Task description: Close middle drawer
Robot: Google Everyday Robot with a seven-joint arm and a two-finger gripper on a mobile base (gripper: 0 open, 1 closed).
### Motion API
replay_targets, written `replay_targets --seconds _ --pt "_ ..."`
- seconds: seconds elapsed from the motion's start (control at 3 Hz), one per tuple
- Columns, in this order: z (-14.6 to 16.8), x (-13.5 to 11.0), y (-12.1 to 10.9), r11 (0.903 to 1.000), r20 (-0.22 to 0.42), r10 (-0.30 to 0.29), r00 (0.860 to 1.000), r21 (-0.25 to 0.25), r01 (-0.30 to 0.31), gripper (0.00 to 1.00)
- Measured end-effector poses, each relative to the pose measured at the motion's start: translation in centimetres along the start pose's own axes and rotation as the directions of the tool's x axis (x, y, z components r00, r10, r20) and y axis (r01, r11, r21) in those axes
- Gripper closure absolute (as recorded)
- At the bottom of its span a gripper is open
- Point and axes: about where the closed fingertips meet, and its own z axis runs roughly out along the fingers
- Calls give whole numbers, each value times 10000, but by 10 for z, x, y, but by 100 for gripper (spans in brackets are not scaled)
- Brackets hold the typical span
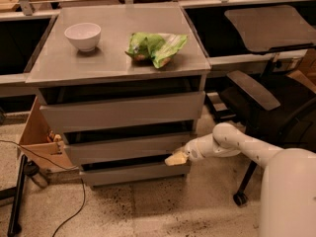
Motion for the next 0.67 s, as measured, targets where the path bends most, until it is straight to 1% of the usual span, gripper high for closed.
replay_targets --seconds 0.33,0.67 --pt "0 0 0 10000 -1 0 10000 -2 0 0" --pt "0 0 0 10000 -1 0 10000 -2 0 0"
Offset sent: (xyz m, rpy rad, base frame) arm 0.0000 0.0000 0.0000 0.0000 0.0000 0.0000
